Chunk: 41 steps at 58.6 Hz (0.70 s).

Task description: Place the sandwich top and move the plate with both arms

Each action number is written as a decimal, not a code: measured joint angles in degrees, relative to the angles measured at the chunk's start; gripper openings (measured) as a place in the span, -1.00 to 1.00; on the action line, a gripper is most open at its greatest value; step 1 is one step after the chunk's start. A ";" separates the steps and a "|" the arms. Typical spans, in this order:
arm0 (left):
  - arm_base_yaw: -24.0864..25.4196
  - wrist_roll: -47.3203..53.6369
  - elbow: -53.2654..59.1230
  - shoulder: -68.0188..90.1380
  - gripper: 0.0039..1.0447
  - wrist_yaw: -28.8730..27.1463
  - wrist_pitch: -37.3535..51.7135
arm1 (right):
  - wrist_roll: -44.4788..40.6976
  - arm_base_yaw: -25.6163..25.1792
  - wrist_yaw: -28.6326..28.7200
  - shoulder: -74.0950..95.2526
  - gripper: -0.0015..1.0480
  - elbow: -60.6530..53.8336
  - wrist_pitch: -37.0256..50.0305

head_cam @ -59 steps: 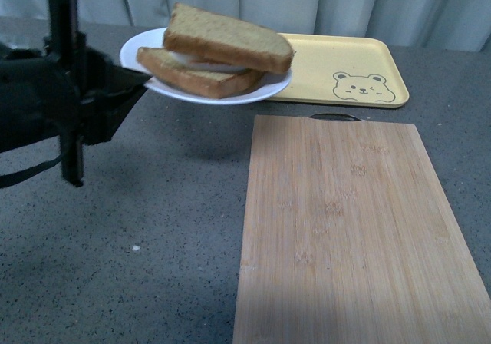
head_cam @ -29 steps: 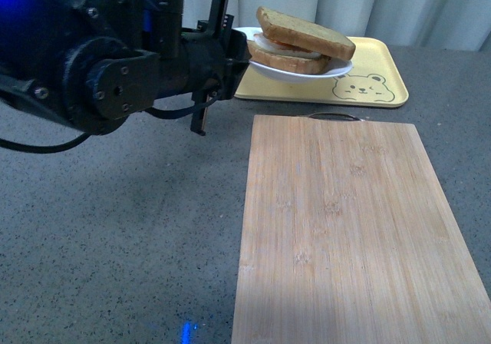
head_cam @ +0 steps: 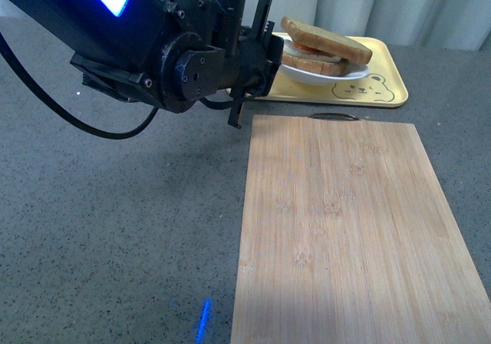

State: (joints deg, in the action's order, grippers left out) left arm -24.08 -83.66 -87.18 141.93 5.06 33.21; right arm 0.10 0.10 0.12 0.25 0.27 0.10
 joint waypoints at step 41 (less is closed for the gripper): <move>-1.64 24.59 17.44 -16.68 0.83 -5.05 -1.88 | 0.00 0.00 0.00 0.00 0.82 -0.02 0.00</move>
State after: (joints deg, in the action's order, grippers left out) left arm -25.71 -59.07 -69.73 125.25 0.01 31.33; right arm 0.10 0.10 0.12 0.25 0.25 0.10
